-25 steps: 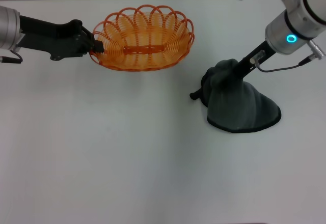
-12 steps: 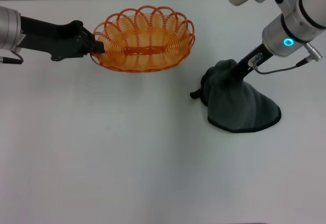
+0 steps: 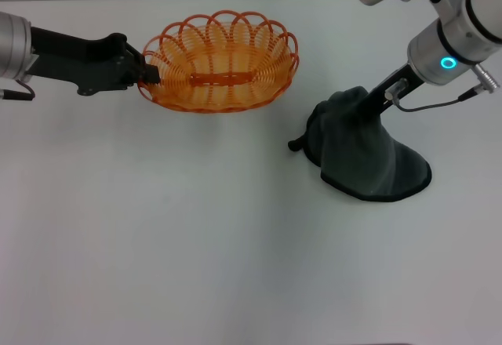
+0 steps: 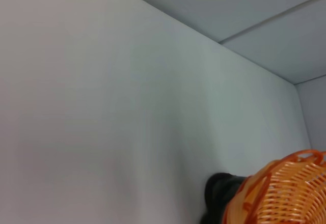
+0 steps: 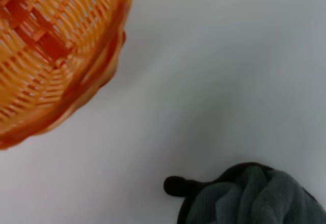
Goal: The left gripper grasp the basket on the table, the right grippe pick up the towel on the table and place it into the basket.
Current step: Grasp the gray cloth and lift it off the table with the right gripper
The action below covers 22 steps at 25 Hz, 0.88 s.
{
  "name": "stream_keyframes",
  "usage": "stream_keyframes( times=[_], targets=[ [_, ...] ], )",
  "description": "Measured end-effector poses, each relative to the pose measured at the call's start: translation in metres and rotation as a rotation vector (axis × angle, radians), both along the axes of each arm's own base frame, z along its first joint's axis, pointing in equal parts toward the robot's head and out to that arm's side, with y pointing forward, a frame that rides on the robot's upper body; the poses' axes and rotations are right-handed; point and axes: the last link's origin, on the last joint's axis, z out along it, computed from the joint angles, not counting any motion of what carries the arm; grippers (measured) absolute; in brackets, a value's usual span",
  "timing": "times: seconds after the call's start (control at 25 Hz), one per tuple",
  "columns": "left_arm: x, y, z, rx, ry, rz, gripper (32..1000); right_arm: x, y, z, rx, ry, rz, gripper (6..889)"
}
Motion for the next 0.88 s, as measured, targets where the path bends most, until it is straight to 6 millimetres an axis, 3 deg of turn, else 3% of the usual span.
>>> stream_keyframes(
  times=[0.44, 0.88],
  targets=[
    [-0.002, -0.001, 0.0, -0.001, 0.001, 0.004, 86, -0.004, -0.005, 0.001, -0.057, 0.016, 0.019, 78],
    [-0.006, -0.004, 0.0, -0.001, 0.001, 0.014, 86, -0.02, -0.002, 0.028, -0.076, 0.024, 0.032, 78]
  ],
)
